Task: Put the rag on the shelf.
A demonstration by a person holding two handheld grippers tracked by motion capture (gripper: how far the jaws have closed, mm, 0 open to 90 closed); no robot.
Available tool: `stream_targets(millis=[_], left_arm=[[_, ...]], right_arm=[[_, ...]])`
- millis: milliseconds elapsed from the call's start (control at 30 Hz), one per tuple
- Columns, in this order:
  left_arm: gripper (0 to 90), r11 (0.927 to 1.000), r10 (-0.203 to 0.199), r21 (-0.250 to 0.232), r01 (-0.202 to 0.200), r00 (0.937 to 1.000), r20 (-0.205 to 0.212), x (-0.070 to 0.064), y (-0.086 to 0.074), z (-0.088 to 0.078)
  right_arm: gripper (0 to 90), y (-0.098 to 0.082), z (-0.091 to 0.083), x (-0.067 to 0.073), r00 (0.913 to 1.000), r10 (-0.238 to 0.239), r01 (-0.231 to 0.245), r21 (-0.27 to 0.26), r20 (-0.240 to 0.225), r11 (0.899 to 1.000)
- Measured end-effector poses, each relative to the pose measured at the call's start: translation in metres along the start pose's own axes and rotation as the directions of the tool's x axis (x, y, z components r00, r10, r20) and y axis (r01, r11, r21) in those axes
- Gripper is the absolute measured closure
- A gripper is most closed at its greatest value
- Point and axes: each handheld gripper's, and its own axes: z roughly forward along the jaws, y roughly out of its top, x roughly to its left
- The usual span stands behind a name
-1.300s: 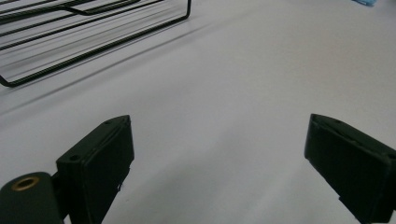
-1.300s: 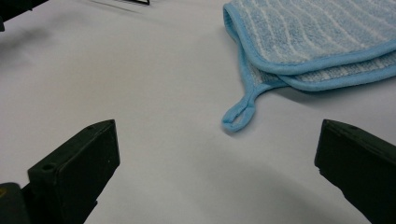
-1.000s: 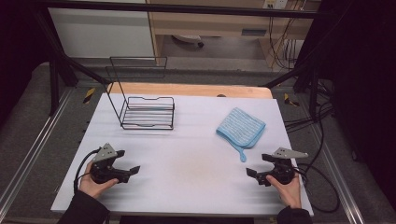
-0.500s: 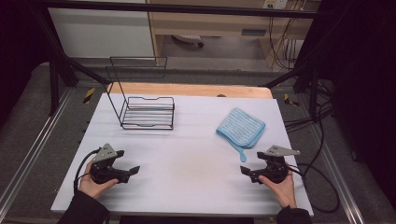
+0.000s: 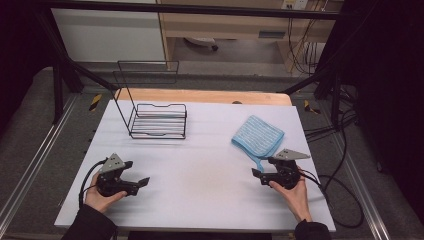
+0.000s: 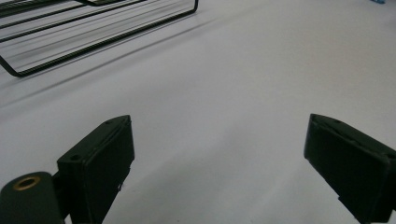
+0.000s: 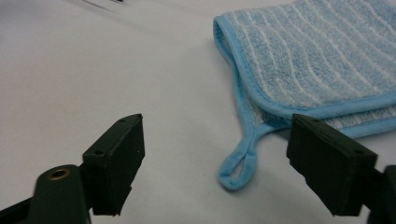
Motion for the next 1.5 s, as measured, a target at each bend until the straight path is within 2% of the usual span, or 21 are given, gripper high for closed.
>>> stream_targets(millis=[233,433,567,633,767,1000,1267,1500], left_arm=[[8.7,1.0,-0.001,0.001,0.001,1.0,-0.002,0.001,0.0,0.0],[9.2,1.0,-0.006,0.003,0.006,1.0,-0.006,0.002,0.0,-0.001],[9.4,0.9999,-0.01,0.005,0.01,0.9999,-0.005,0.001,0.0,0.0],[9.4,0.9999,-0.009,0.005,0.009,0.9999,-0.005,0.001,0.0,0.0],[9.7,0.9999,-0.011,0.005,0.011,0.9999,-0.005,0.002,0.0,0.0],[10.0,0.9999,-0.011,0.007,0.011,0.9999,-0.003,0.001,0.0,0.0],[10.0,0.9999,-0.011,0.008,0.011,0.9999,-0.005,0.001,0.0,0.0],[10.1,0.9999,-0.011,0.005,0.011,0.9999,-0.007,0.001,0.0,-0.001]], right_arm=[[41.8,0.001,0.02,-0.004,0.9979,-0.003,-0.001,0.059,0.065,0.998],[60.8,0.004,0.031,-0.01,0.9949,0.03,-0.037,0.064,0.096,0.997],[70.3,0.004,0.036,-0.013,0.9933,0.031,-0.039,0.069,0.111,0.997],[72.6,0.004,0.037,-0.013,0.9931,0.036,-0.045,0.078,0.111,0.996],[76.3,0.002,0.039,-0.014,0.9916,0.012,-0.025,0.097,0.129,0.995],[83.8,0.001,0.038,-0.013,0.9913,-0.005,-0.008,0.103,0.132,0.995],[86.8,0.004,0.032,-0.009,0.9952,0.0,-0.008,0.076,0.097,0.997],[87.4,0.003,0.028,-0.003,0.9973,-0.019,0.012,0.095,0.071,0.995]])
